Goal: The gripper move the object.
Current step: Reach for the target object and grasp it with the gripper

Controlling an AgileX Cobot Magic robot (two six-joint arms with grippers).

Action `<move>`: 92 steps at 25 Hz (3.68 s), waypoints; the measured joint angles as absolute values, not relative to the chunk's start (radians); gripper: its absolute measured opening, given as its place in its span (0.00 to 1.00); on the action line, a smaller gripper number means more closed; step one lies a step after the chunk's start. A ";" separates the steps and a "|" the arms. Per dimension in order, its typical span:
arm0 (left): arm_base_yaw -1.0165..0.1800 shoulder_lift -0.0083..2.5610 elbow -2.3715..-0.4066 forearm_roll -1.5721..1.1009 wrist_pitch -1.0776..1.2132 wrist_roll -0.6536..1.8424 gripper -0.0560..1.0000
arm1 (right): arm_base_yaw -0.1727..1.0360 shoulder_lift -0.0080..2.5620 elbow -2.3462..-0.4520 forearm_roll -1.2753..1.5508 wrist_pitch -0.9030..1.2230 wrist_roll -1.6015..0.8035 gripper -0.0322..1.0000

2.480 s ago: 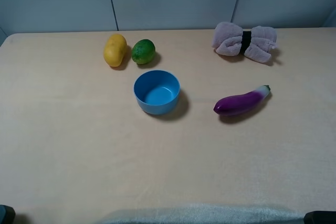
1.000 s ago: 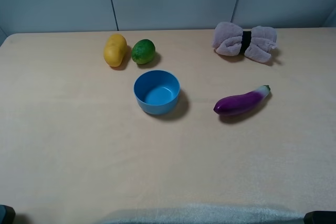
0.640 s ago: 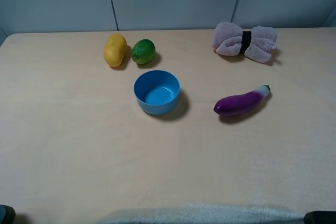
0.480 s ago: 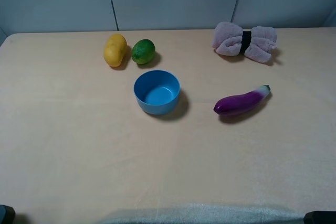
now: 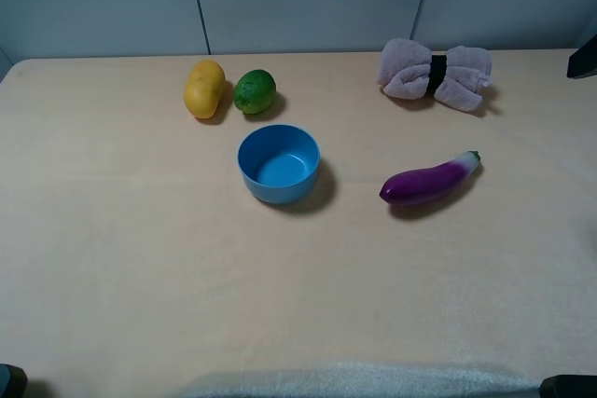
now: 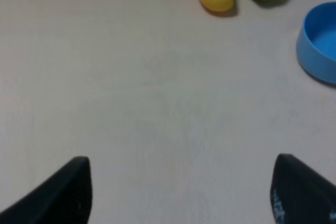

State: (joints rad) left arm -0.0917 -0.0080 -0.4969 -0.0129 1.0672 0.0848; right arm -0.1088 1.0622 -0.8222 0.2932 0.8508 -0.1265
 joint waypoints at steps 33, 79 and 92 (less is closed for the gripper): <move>-0.092 -0.008 -0.497 -0.013 1.067 0.085 0.78 | 0.659 1.826 -1.222 0.168 0.708 -0.018 0.70; -0.092 -0.008 -0.497 -0.013 1.067 0.085 0.78 | 0.729 2.187 -1.428 0.085 0.739 0.000 0.70; -0.092 -0.008 -0.497 -0.013 1.067 0.085 0.78 | 0.729 2.187 -1.428 0.084 0.758 0.000 0.33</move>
State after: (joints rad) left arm -0.0917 -0.0080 -0.4969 -0.0129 1.0668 0.0848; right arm 0.7292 2.1869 -1.4277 0.0839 0.7577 0.0000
